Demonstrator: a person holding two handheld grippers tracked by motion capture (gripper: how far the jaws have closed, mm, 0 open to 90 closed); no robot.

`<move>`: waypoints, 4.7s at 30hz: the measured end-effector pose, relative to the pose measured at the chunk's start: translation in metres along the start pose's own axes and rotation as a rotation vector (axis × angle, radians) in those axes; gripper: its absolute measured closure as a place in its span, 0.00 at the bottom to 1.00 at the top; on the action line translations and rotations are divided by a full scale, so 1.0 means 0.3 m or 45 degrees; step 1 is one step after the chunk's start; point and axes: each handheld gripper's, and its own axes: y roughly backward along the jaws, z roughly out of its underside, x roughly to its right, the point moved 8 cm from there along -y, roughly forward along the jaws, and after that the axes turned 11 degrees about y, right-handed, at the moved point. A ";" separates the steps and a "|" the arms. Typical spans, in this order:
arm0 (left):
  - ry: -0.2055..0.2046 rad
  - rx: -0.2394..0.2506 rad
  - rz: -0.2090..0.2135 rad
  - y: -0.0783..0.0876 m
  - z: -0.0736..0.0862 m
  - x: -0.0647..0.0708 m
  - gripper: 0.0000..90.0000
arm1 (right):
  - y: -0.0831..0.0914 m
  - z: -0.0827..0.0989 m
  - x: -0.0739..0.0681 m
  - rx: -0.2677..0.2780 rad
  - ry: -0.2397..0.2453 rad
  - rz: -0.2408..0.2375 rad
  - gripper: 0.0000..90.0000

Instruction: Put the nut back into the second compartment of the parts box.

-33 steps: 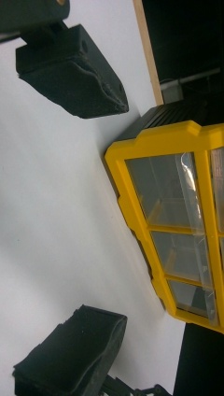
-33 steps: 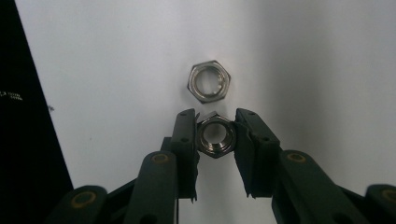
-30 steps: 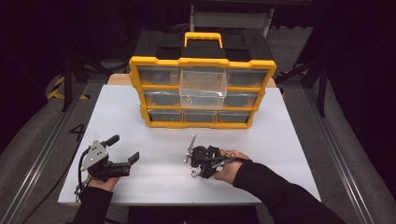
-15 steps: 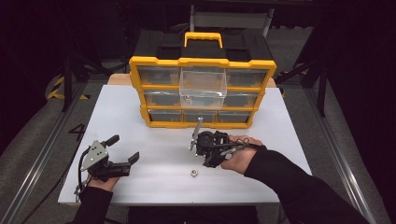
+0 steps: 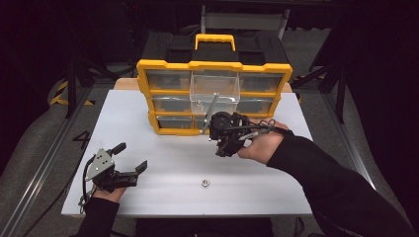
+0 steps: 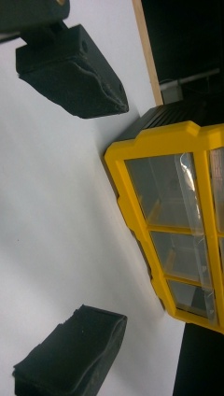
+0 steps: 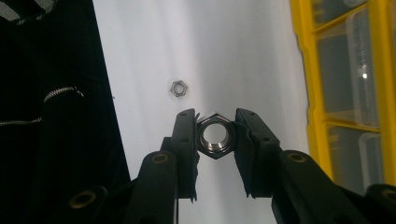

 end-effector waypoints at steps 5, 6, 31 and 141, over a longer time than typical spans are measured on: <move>0.001 0.003 0.003 0.000 0.000 0.000 0.04 | 0.063 -0.022 0.021 0.010 0.006 0.016 0.77; 0.001 0.001 0.001 0.000 0.000 0.000 0.04 | 0.077 -0.027 0.026 0.013 0.002 0.020 0.77; 0.005 0.007 -0.001 0.001 -0.002 -0.001 0.04 | 0.337 -0.117 0.210 0.100 -0.052 0.119 0.77; 0.002 -0.003 0.003 -0.001 0.002 0.002 0.04 | 0.316 -0.070 0.170 0.263 -0.029 0.193 0.28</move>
